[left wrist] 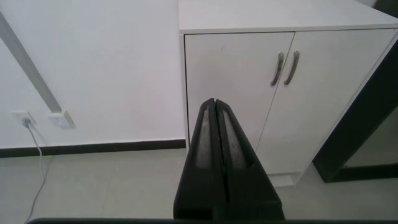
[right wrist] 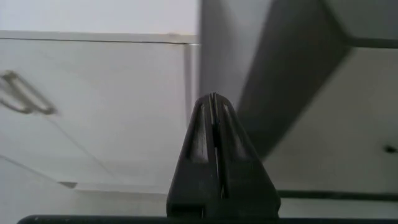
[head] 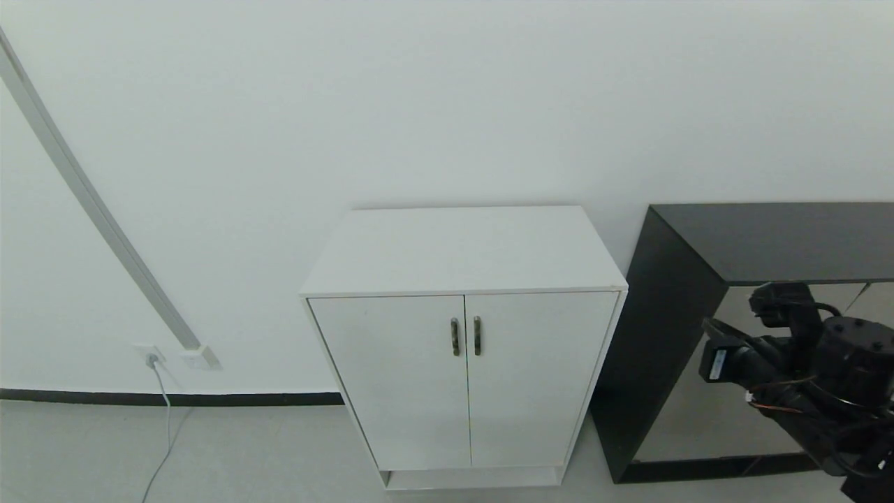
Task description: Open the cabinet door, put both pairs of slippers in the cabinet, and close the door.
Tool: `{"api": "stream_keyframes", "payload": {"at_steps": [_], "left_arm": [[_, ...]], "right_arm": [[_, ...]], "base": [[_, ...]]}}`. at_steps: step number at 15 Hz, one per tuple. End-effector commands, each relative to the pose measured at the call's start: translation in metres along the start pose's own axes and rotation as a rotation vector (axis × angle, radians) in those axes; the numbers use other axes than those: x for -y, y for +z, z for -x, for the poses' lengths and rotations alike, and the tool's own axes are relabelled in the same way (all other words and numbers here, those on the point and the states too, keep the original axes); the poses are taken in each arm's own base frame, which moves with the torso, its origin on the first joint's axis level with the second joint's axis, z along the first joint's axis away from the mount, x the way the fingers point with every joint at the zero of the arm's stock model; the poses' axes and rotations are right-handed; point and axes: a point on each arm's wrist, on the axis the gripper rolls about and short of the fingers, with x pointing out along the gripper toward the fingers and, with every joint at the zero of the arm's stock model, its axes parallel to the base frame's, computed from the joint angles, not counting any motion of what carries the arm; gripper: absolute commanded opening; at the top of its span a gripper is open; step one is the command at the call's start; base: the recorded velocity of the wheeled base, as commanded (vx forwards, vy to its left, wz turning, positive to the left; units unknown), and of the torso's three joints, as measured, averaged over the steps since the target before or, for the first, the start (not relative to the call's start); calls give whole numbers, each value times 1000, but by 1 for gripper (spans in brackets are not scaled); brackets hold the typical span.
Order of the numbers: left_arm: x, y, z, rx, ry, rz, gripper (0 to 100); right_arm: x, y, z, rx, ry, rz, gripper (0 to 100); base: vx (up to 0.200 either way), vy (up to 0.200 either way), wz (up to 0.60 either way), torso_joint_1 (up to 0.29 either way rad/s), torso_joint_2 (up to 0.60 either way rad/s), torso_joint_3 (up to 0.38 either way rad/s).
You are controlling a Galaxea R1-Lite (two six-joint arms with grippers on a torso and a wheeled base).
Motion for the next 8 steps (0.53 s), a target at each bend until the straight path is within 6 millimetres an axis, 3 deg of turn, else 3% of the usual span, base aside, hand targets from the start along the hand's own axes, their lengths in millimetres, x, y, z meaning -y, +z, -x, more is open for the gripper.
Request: {"api": "stream_keyframes", "payload": {"at_steps": [1, 8], "left_arm": [[0, 0, 0, -3, 0, 0, 0], [0, 0, 0, -2, 2, 2, 0]], "right_arm": [[23, 13, 29, 40, -66, 15, 0], [42, 20, 105, 29, -74, 64, 0]], "base": [[0, 0, 0, 0, 0, 0], [0, 0, 0, 0, 0, 0]]}}
